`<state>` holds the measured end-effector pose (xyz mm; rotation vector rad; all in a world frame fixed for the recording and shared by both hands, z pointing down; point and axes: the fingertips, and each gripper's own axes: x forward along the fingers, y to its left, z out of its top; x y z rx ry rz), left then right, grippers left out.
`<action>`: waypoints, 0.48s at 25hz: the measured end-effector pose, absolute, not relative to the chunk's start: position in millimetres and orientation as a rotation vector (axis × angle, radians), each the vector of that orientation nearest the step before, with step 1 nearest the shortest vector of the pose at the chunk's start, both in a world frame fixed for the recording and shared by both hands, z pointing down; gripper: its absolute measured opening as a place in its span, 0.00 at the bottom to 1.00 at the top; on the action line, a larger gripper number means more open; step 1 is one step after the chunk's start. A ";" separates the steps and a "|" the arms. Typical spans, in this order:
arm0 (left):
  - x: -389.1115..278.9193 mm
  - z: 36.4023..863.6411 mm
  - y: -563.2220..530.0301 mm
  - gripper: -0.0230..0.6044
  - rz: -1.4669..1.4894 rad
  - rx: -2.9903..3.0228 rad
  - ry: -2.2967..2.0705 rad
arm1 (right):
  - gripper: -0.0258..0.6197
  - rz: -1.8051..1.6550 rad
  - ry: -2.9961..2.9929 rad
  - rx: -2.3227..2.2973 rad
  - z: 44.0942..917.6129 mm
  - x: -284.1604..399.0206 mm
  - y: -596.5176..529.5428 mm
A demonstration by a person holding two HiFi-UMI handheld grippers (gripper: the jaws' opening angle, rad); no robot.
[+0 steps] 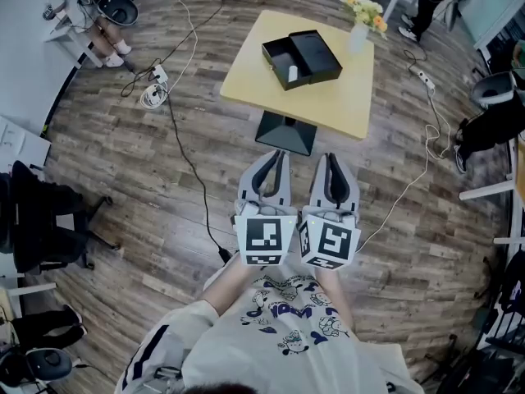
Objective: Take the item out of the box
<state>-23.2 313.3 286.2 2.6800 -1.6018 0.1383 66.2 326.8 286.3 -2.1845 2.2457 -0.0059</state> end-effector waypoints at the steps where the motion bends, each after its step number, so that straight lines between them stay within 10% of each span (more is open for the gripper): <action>1: -23.0 286.4 311.9 0.08 0.139 2.679 -1.600 | 0.11 -0.008 2.247 -2.186 286.7 66.2 325.5; 12: -19.4 288.6 271.5 0.08 0.127 2.666 -1.593 | 0.11 -0.026 2.246 -2.182 290.0 70.6 285.7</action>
